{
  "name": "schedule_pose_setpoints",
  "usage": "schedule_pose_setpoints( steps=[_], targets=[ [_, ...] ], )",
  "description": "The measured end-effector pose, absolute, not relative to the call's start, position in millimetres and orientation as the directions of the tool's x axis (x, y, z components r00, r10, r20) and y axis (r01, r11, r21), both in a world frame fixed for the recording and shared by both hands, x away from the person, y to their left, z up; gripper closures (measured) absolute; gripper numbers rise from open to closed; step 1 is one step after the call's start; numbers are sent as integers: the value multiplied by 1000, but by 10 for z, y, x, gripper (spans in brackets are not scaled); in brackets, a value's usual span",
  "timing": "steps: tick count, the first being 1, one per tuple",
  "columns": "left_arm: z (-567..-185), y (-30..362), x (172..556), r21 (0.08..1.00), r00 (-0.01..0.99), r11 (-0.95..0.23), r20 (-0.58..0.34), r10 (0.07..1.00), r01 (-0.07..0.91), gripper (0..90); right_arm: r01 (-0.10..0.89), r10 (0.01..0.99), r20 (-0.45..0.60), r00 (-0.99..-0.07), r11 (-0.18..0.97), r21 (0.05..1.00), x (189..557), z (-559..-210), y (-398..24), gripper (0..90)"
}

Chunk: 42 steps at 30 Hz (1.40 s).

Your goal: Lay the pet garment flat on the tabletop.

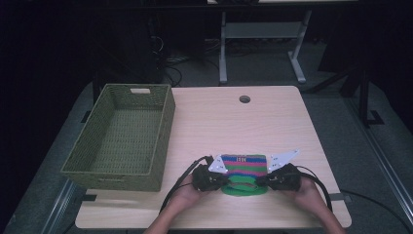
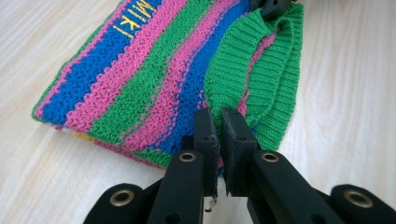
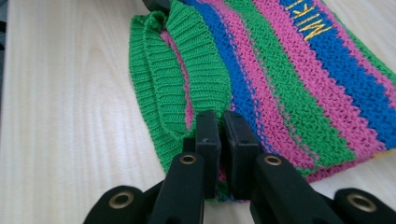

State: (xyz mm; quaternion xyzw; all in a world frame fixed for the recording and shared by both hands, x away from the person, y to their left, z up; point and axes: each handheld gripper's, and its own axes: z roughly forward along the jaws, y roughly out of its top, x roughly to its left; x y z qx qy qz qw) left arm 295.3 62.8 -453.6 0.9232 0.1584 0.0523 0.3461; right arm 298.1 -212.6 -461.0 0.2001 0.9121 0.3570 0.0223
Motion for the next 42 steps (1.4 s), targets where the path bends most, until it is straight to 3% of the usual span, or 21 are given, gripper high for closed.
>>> schedule_pose_setpoints(
  steps=[9,42],
  targets=[
    [-4498,726,2872,644,945,-721,-11,325,256,851,330,342,116,-933,677,658,2875,-4594,-2017,855],
    [-4291,809,2824,695,942,-665,-51,332,273,844,343,349,143,-926,620,706,2816,-4349,-2109,858]
  ],
)
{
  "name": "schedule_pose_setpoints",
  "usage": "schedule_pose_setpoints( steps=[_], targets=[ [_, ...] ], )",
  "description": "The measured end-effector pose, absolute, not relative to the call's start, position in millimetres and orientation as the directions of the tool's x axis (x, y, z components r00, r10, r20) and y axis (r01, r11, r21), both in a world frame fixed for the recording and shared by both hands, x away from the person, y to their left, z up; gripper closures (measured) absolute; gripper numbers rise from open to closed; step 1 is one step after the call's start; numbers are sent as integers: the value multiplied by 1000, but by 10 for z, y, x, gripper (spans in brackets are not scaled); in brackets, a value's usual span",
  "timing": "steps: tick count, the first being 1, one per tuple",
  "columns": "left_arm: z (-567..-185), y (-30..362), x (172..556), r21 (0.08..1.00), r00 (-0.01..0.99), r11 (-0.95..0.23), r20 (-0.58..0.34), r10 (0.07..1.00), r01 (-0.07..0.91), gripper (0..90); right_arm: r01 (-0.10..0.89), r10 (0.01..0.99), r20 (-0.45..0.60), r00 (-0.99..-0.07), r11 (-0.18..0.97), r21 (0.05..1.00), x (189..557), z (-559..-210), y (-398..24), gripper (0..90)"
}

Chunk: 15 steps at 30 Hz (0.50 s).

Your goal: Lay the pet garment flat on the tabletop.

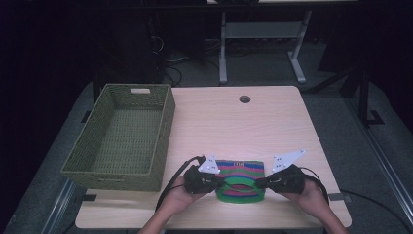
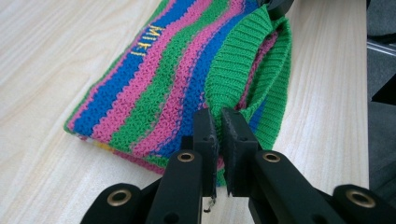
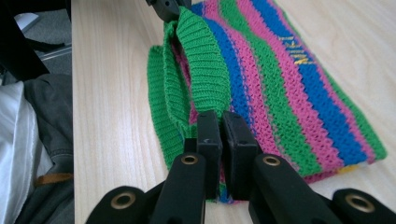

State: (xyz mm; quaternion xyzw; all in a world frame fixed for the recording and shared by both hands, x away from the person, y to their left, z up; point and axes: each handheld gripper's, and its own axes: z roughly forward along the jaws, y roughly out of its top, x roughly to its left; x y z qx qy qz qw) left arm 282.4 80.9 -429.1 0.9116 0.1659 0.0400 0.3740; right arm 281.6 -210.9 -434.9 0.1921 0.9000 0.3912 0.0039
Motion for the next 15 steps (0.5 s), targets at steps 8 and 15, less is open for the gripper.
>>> schedule_pose_setpoints(
  steps=[8,15],
  targets=[
    [-4187,843,2868,721,938,-636,-56,342,275,845,330,344,133,-929,614,717,2870,-4208,-2124,858],
    [-4099,846,2942,741,930,-614,-38,366,272,845,308,343,102,-934,625,717,2965,-4068,-2121,858]
  ],
)
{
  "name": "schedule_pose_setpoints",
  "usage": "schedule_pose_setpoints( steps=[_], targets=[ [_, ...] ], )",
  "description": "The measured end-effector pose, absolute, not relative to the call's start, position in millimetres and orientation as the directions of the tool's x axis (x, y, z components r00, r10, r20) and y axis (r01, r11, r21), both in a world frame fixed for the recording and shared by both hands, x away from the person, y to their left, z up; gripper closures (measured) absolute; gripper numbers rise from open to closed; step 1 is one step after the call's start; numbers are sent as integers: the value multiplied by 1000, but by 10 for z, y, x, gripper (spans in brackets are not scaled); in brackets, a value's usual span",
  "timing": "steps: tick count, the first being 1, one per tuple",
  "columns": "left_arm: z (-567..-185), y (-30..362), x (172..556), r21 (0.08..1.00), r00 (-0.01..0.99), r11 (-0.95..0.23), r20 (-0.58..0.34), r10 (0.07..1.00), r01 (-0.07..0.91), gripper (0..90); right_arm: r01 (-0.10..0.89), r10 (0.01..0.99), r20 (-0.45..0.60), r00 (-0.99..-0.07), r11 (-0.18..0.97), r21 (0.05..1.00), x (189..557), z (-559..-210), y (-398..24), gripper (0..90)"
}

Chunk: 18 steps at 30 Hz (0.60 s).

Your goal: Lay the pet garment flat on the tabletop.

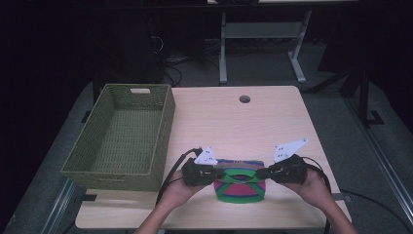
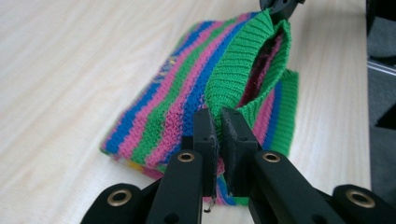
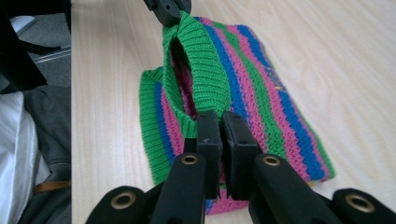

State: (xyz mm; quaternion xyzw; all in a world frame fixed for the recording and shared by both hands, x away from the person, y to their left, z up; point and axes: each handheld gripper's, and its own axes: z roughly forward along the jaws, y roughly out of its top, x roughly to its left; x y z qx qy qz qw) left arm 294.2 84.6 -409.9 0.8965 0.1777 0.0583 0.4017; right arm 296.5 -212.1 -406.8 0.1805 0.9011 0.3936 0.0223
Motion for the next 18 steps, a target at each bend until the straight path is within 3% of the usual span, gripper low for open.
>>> schedule_pose_setpoints(
  steps=[18],
  targets=[
    [-3938,866,3295,797,885,-525,-25,465,299,843,298,367,70,-928,613,731,3331,-3768,-2106,859]
  ],
)
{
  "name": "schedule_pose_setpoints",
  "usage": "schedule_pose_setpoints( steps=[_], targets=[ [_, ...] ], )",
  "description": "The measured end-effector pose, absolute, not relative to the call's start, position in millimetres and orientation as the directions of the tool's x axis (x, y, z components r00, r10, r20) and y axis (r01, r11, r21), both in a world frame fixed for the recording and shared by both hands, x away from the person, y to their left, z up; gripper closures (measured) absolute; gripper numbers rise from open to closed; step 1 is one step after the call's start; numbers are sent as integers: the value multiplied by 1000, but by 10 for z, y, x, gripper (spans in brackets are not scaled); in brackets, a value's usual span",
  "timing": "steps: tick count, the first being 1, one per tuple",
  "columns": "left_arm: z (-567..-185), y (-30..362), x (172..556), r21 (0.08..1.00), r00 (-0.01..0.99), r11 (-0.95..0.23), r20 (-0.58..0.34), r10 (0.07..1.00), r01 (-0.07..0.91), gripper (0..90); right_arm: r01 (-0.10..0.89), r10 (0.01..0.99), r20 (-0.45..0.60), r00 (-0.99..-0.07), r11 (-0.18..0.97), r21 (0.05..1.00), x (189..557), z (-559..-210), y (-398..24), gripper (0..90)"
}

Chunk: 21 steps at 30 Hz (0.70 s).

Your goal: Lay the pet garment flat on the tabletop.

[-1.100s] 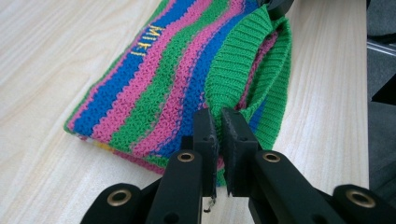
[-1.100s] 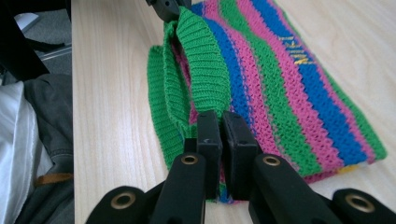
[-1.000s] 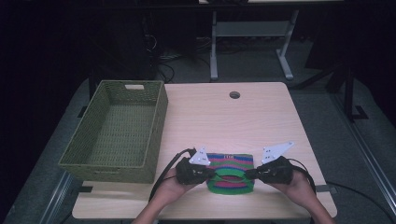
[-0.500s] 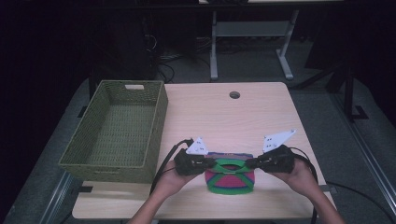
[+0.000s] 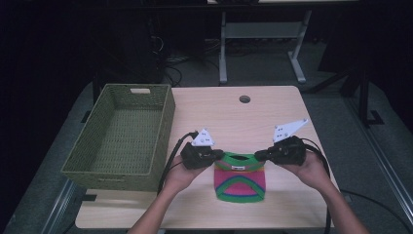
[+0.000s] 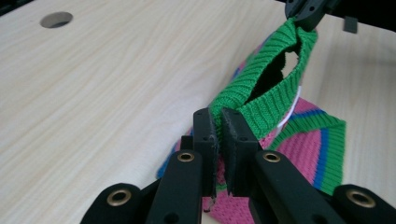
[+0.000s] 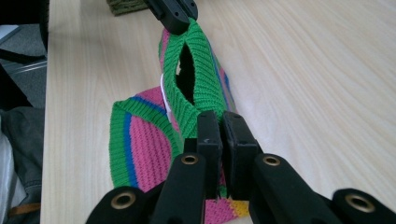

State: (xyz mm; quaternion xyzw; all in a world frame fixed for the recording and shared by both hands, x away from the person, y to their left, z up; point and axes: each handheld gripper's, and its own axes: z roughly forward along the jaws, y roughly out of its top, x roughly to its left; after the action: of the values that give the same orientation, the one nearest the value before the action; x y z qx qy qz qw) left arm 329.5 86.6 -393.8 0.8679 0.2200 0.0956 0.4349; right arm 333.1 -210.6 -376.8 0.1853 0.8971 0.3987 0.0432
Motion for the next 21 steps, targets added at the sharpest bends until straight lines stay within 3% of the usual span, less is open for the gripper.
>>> schedule_pose_setpoints(
  steps=[21],
  targets=[
    [-3829,801,3615,842,837,-446,-12,547,304,833,342,435,80,-897,567,749,3688,-3618,-2163,856]
  ],
)
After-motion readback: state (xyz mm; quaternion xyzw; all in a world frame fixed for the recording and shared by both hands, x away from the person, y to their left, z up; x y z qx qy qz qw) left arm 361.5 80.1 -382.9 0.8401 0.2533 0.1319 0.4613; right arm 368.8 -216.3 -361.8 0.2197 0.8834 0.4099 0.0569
